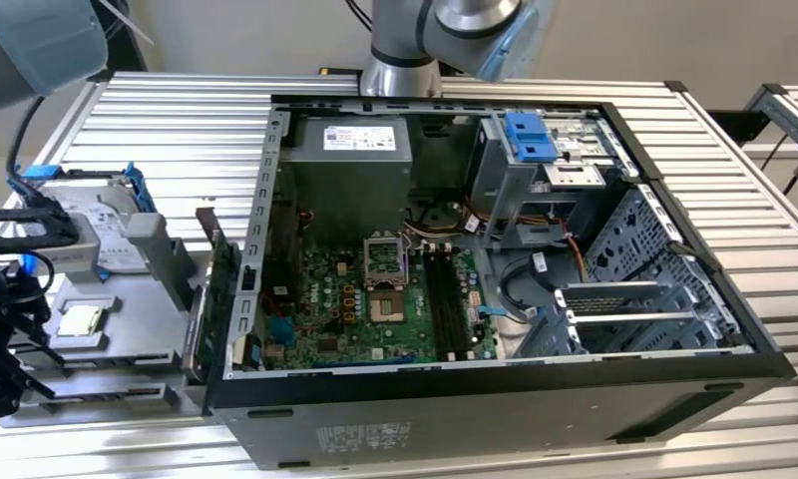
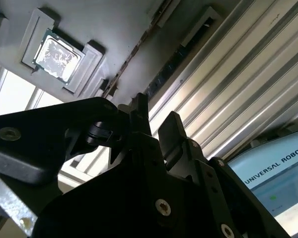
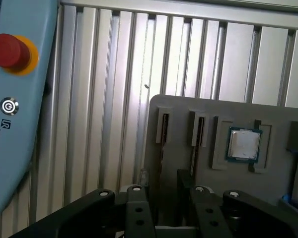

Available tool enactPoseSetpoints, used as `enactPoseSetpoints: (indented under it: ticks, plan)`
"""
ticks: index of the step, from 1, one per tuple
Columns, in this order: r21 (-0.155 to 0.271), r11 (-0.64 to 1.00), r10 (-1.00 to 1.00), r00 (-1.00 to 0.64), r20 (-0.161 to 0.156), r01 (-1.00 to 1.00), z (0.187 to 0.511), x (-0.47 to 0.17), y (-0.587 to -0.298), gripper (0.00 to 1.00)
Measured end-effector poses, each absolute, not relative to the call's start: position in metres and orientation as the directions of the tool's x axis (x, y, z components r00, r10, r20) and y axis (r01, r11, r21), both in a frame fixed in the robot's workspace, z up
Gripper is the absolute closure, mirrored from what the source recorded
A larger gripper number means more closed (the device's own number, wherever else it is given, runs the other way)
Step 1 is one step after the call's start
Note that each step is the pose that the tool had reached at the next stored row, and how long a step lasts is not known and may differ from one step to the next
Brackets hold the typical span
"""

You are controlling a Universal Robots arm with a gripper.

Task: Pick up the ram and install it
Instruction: 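Pick up the ram and move it above insertion slot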

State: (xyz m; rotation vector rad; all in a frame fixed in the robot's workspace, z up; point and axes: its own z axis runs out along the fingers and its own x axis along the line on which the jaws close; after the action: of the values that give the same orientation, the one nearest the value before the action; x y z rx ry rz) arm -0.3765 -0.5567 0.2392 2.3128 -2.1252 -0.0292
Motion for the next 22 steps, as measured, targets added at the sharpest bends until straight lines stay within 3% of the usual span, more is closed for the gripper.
enactPoseSetpoints:
  ticks: [22]
  plan:
    - [0.013, -0.084, -0.996, 0.084, -0.013, -0.996, 0.226, -0.377, -0.555, 0.0]
